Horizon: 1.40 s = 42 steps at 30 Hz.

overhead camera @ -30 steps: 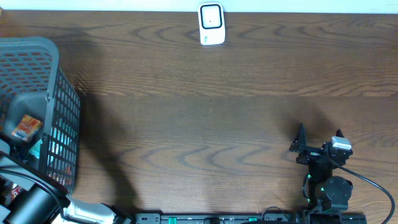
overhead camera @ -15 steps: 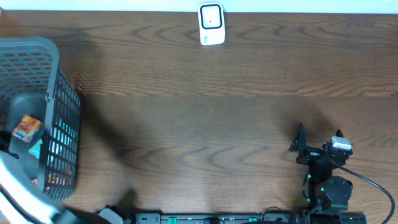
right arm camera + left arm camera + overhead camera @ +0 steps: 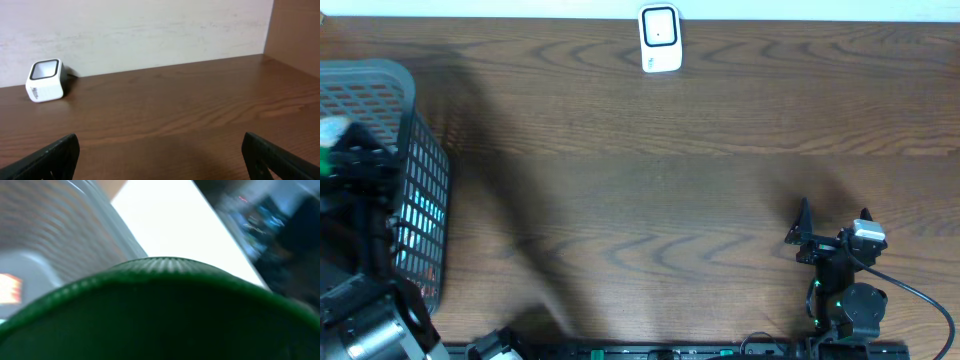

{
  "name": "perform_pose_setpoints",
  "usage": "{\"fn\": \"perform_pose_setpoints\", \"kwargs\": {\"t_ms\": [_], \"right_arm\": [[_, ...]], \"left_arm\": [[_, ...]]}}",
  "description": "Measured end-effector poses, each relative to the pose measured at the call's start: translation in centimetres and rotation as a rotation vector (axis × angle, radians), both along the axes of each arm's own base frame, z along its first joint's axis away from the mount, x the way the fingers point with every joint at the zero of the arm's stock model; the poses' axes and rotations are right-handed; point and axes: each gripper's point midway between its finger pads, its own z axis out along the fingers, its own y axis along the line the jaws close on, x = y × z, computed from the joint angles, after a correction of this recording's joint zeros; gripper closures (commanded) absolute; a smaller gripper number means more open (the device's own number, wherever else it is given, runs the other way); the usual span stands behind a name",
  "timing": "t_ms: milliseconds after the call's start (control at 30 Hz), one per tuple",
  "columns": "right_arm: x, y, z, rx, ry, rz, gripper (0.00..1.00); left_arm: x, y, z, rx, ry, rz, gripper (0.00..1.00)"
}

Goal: Scan the item barcode
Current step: 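Grasp the green-lidded jar inside the basket with the left gripper, then lift the jar out and place it on the table centre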

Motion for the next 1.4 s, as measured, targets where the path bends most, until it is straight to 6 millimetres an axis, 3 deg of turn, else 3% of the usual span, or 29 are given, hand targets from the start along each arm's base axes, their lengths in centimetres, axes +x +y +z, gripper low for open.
{"fn": "perform_pose_setpoints", "kwargs": {"t_ms": [100,233,433,567,667,867,1133,1333,1400], "right_arm": [[0.0,0.0,0.0,0.000,0.000,0.000,0.01],[0.0,0.0,0.0,0.000,0.000,0.000,0.01],[0.0,0.0,0.0,0.000,0.000,0.000,0.01],[0.0,0.0,0.0,0.000,0.000,0.000,0.01],[0.0,0.0,0.0,0.000,0.000,0.000,0.01],[0.0,0.0,0.0,0.000,0.000,0.000,0.01],[0.0,0.0,0.0,0.000,0.000,0.000,0.01],[0.0,0.0,0.0,0.000,0.000,0.000,0.01],[0.0,0.0,0.0,0.000,0.000,0.000,0.01]], "left_arm": [[2.1,-4.3,-0.7,-0.066,0.007,-0.158,0.35],[6.0,-10.3,-4.1,-0.128,0.127,-0.358,0.35],[11.4,-20.2,-14.4,-0.123,0.441,-0.565,0.35],[13.6,-26.0,-21.5,-0.053,0.582,-0.640,0.35],[14.3,-29.0,-26.2,0.003,0.650,-0.664,0.35],[13.8,-31.9,-32.4,0.132,0.743,-0.655,0.35],[11.4,-33.0,-36.6,0.349,0.847,-0.660,0.35],[10.4,-33.5,-36.8,0.397,0.874,-0.692,0.03],[9.9,-33.5,-36.8,0.403,0.898,-0.707,0.02]]}}
